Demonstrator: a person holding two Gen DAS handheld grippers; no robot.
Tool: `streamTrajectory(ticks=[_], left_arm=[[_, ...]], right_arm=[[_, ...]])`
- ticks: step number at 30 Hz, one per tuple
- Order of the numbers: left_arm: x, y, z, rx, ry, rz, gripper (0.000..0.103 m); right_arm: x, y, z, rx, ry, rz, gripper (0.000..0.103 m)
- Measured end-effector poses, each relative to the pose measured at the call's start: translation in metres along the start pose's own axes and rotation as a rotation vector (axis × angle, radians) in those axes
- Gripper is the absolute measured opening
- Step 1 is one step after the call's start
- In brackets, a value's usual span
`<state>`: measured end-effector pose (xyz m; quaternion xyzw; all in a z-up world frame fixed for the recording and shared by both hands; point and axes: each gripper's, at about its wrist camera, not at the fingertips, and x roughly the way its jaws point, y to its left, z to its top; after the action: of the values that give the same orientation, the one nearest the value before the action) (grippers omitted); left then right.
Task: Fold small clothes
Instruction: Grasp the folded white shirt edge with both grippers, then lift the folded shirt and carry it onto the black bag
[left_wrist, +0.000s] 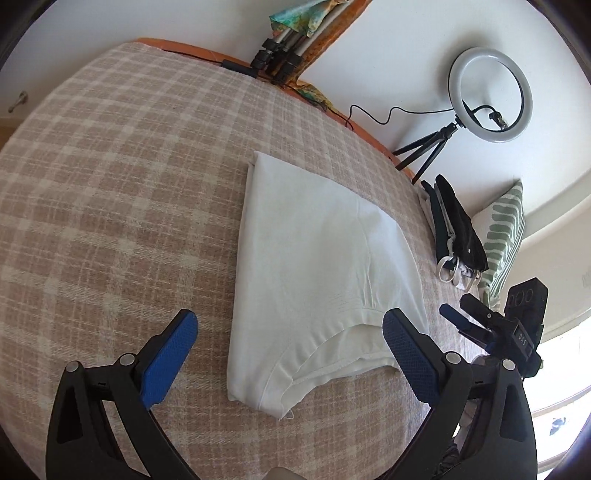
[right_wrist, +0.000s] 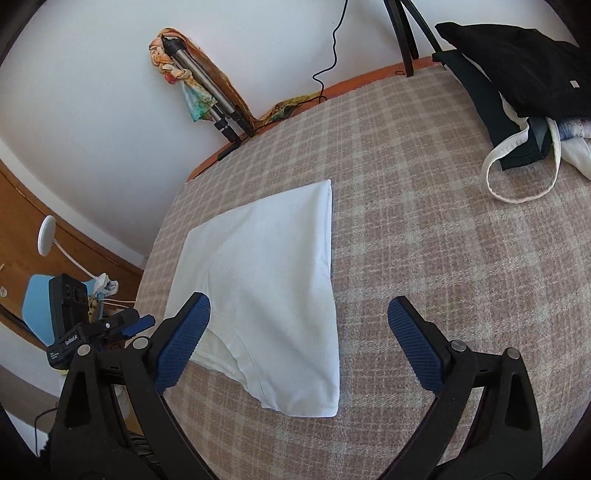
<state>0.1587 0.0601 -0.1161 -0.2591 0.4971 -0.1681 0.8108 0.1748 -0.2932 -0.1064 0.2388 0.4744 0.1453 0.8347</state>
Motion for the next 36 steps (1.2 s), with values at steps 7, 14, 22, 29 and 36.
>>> streamTrajectory(ticks=[7,14,22,29,36], left_arm=[[0.019,0.020,0.021,-0.066,0.029,-0.014,0.077],[0.032,0.023,0.028,-0.100,0.066,-0.099,0.058],[0.047,0.008,0.032,-0.061,0.081,-0.091,0.039],[0.047,0.002,0.031,-0.026,0.048,-0.062,0.011],[0.032,-0.021,0.029,0.075,-0.023,-0.055,0.009]], right_arm=[[0.023,-0.023,0.003,0.083,0.059,0.034,0.086],[0.035,-0.019,0.008,0.084,0.085,0.100,0.076],[0.061,-0.004,0.016,0.085,0.121,0.162,0.056],[0.070,0.002,0.017,0.066,0.132,0.138,0.015],[0.042,0.023,0.023,-0.017,0.064,0.135,0.012]])
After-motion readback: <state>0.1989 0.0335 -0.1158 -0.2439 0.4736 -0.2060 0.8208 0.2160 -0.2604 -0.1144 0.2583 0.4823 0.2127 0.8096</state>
